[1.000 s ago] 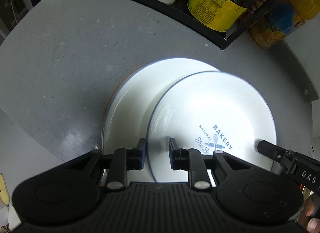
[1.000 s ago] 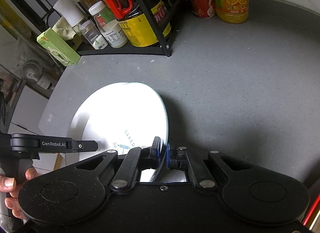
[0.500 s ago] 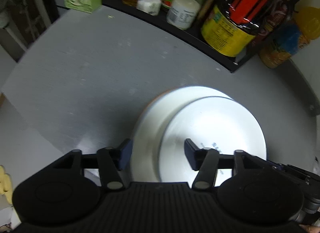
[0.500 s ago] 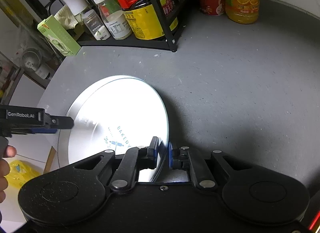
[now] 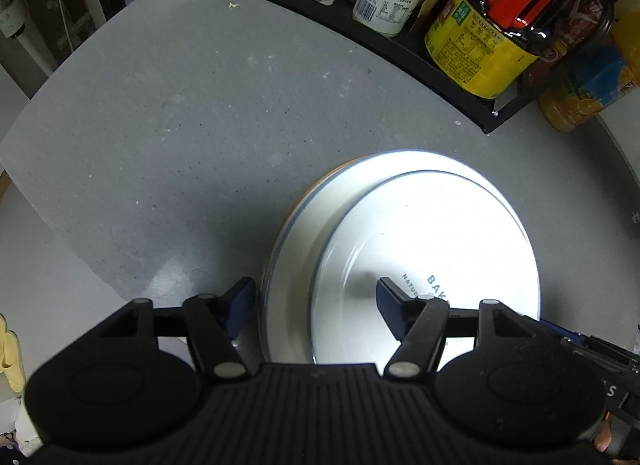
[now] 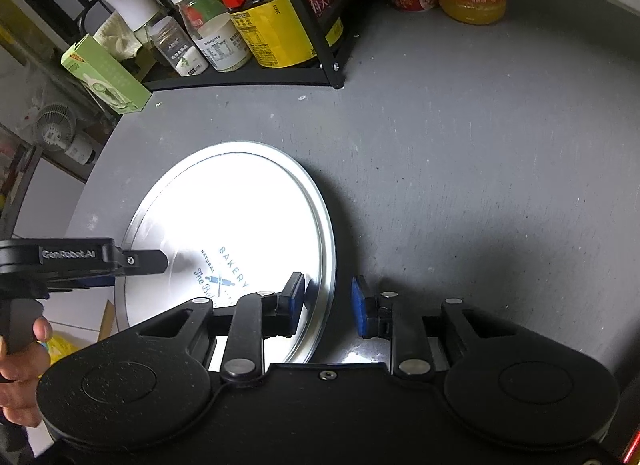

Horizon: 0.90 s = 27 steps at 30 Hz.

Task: Organize plates and bowls
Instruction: 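Lower the 'BAKERY' plate onto the stack and open both grippers, then withdraw both grippers from the plate stack toward the bowl stack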

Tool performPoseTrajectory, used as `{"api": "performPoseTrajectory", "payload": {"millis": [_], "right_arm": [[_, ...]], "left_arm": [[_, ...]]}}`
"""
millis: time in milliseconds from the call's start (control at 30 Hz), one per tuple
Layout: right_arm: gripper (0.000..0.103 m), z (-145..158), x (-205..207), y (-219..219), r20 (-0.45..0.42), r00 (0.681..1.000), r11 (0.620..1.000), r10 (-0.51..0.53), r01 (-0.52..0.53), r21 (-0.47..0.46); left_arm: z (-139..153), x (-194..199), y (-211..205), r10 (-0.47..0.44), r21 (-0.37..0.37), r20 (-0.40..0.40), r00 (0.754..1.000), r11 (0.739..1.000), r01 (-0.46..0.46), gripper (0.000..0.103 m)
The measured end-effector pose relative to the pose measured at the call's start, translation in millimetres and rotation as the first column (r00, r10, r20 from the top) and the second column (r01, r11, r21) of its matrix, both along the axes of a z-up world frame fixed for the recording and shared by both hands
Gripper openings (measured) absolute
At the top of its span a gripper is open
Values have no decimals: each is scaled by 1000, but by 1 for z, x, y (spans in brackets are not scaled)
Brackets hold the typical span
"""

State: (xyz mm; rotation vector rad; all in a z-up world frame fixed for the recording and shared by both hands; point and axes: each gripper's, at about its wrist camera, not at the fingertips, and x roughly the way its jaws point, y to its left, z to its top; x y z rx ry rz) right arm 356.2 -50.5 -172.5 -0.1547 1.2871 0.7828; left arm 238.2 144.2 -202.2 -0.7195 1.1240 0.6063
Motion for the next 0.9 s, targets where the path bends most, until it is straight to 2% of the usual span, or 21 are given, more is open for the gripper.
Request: {"api": "performPoseTrajectory", "payload": {"millis": [67,100,333,533,767,833,900], "right_arm": [[26,-2,0,-1,-11,1000,1000,-7,7,4],[26,-2,0,-1,-15,1000,1000,-9,9,5],[25,-4,-2,2,-15,1000,1000,-25,25,-2],[25,-5,-9,5,-10,999,999,-45,45,-3],[25,-5,-13,5,11,996,996,-89,89,-10],[31,-4,-15,5,21,993,993,-115,115,-24],[33,2,-18,3,51,988,989,-145,146,-28]], "left_arm": [[-3,-1,1,5,-2,-6,1000,1000,-5,48],[-5,-2,3,10,0,-14,1000,1000,-10,45],[-7,-10,12,3,-41,34,999,999,-1,41],[-9,-17,17,-21,-56,67,998,998,25,33],[-11,-13,21,-70,-57,69,995,996,74,33],[-9,-10,20,-93,-42,58,994,995,96,35],[-8,-7,18,-130,-24,39,991,991,131,37]]}}
